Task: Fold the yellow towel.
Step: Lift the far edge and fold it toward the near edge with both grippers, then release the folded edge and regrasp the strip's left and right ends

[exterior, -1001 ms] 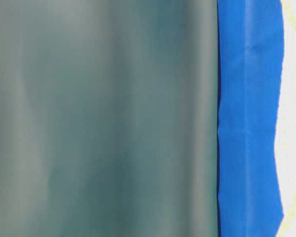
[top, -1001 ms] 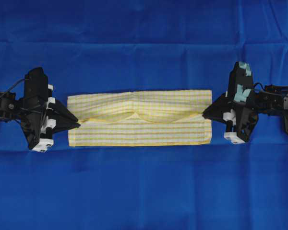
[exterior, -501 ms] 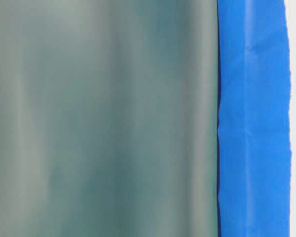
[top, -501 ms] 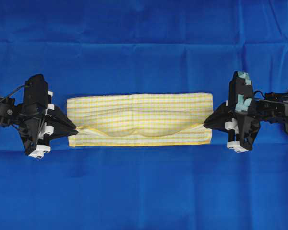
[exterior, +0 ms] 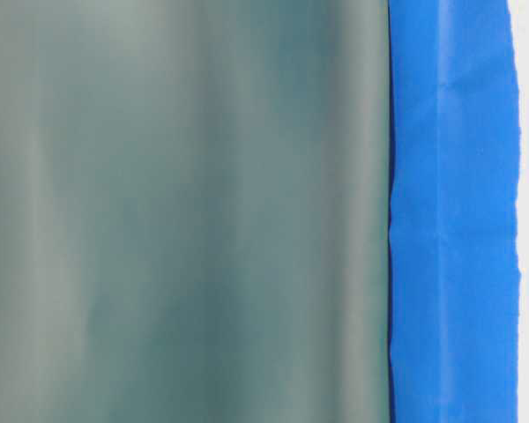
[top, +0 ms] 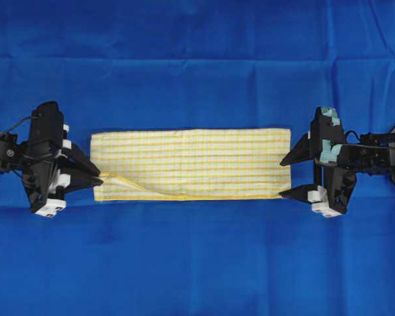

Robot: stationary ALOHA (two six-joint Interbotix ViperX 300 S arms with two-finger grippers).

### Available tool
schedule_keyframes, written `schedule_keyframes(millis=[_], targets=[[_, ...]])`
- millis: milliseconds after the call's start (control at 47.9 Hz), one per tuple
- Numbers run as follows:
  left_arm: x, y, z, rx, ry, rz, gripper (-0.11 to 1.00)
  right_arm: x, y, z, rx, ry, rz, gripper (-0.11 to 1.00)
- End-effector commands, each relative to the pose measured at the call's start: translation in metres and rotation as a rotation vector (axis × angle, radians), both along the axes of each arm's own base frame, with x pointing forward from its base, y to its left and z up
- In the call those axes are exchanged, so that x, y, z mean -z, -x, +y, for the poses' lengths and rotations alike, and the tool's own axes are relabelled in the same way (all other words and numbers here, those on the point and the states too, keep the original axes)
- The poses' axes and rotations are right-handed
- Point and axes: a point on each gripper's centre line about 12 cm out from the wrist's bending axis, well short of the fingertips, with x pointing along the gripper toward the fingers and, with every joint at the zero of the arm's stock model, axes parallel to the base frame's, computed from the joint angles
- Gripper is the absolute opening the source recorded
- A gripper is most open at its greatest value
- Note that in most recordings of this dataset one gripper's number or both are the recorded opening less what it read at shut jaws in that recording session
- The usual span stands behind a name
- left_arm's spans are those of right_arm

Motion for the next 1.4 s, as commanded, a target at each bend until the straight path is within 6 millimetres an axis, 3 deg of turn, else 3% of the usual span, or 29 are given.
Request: schedule_keyframes(millis=[0,167,229,417,605,730,1168,1293,1377], targets=[[-0.005,-0.001,0.001,-0.002,0.002,-0.015,0.27,-0.006,-0.005,0.001,-0.002,-0.003,-0.024,0.77],[-0.005,-0.001,0.001,0.003,-0.008,-0.001,0.78,-0.008,-0.006,-0.001,0.004,0.000,-0.032,0.75],[-0.006,-0.001,0.004,-0.006,-0.010,0.003,0.87,-0.009,-0.006,-0.004,0.011,0.005,-0.037,0.75],[-0.008,-0.008,0.024,-0.080,-0.023,-0.001,0.78,-0.010,-0.007,-0.028,0.080,0.028,-0.038,0.75],[-0.009,-0.017,0.052,-0.155,-0.067,0.003,0.79,-0.011,-0.008,-0.053,0.137,0.074,-0.035,0.75],[-0.009,-0.022,0.059,-0.147,-0.110,0.010,0.79,-0.010,-0.010,-0.066,0.164,0.097,-0.027,0.75],[0.026,-0.029,0.072,-0.154,-0.137,0.159,0.78,0.023,-0.009,-0.083,0.201,0.102,0.119,0.75],[0.031,-0.025,0.071,-0.150,-0.131,0.209,0.73,0.025,-0.009,-0.083,0.198,0.099,0.131,0.74],[0.034,-0.022,0.070,-0.147,-0.125,0.259,0.60,0.024,-0.009,-0.083,0.192,0.104,0.130,0.70]])
